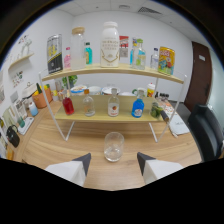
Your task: Make me a cup of Mojito.
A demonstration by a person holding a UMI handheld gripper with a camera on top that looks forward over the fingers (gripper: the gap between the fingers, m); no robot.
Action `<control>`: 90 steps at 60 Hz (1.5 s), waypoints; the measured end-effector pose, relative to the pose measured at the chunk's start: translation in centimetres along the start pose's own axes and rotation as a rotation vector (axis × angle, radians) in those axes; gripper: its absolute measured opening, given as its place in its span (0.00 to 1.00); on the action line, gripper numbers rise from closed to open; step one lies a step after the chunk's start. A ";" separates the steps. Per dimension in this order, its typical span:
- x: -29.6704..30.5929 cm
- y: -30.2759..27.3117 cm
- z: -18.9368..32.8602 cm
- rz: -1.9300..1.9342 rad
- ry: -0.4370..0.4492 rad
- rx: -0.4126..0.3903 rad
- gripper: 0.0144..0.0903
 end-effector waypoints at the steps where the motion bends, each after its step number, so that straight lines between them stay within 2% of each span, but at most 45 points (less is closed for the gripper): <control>1: 0.0 0.0 0.0 -0.001 0.000 0.002 0.94; 16: -0.5 0.8 -1.3 -0.013 0.011 0.000 0.94; 25: 0.3 3.8 -2.1 -0.009 0.028 -0.048 0.94; 40: 5.5 6.6 -2.5 -0.006 0.021 -0.085 0.94; 51: 9.5 2.4 -1.1 0.003 -0.014 -0.031 0.94; 63: 13.8 -3.3 3.8 0.012 -0.039 0.007 0.94; 74: 15.7 -6.4 8.6 0.027 -0.065 -0.002 0.92; 81: 16.5 -6.9 11.3 0.035 -0.065 -0.042 0.86; 90: 16.9 -7.1 13.5 0.050 -0.061 -0.076 0.60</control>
